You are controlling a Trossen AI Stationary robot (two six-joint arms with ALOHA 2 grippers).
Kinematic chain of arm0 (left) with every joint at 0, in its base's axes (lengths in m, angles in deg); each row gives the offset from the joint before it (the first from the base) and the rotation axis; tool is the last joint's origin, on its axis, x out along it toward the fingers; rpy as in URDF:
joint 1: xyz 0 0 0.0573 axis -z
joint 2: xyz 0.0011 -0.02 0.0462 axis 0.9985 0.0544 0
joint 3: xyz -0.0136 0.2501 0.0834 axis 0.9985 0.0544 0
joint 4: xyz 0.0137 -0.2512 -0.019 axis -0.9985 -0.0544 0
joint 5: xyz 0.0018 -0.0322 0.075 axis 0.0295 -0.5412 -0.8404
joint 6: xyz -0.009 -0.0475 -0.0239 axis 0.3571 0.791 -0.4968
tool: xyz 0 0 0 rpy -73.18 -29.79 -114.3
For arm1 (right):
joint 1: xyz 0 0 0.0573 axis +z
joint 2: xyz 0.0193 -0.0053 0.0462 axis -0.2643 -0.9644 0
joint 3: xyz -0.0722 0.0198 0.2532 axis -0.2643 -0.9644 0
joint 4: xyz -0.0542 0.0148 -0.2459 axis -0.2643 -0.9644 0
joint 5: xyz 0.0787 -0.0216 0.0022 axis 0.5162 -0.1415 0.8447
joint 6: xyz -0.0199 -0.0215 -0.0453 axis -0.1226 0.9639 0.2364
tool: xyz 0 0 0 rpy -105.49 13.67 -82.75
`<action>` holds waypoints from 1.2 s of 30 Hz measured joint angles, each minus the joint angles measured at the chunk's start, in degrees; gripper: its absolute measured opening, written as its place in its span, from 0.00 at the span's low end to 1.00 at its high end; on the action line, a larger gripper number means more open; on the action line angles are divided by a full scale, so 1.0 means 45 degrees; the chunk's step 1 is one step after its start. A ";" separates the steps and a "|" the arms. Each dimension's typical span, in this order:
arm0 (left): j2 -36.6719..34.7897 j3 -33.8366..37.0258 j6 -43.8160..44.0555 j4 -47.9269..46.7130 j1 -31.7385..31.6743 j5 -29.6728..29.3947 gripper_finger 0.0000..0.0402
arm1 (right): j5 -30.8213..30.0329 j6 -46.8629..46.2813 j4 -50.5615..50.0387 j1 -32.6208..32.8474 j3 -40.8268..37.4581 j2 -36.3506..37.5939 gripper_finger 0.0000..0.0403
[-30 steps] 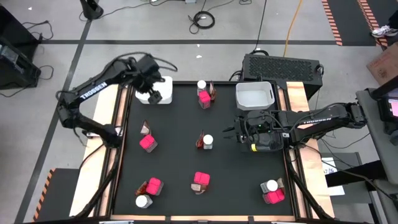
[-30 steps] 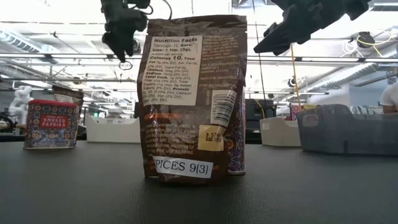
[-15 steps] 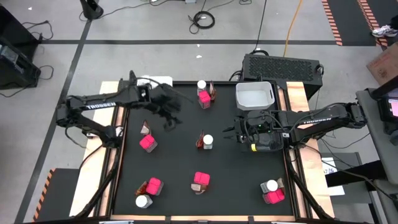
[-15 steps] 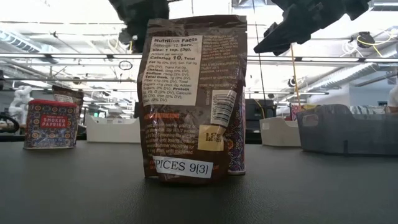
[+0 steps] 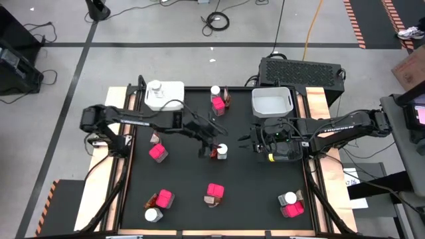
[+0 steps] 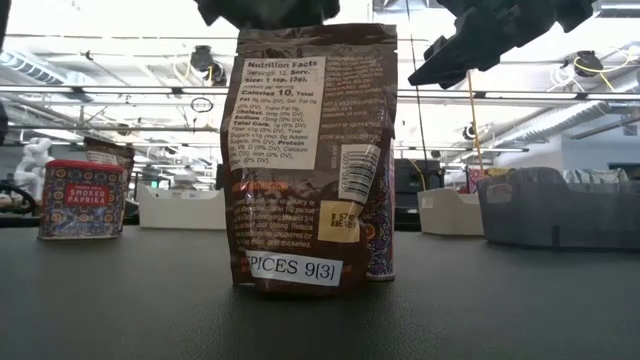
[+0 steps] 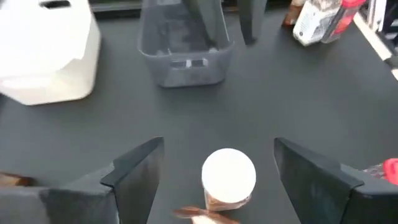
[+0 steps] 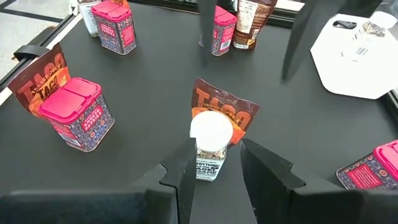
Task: Sort spices by type
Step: Put the white seasoning bottle into the left white bin
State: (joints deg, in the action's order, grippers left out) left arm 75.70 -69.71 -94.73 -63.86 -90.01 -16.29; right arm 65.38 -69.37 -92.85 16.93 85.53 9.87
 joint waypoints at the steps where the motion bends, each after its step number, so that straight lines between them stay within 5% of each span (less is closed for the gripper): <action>1: 0.0232 0.0000 -0.0155 0.0100 0.0061 -0.0003 0.76 | -0.0003 0.0000 0.0000 0.0000 0.0000 0.0000 0.30; 28: 0.2546 -0.0005 -0.0175 0.1004 0.0142 0.0544 0.76 | 0.0000 0.0034 0.0005 -0.0002 0.0000 0.0000 0.30; 36: 0.2546 -0.0010 -0.0179 0.0669 0.0142 0.0560 0.65 | 0.0000 0.0037 0.0010 -0.0003 0.0000 0.0000 0.30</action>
State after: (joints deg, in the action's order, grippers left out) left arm 87.16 -69.76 -95.53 -60.85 -89.37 -13.77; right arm 65.38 -69.20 -92.80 16.92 85.53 9.87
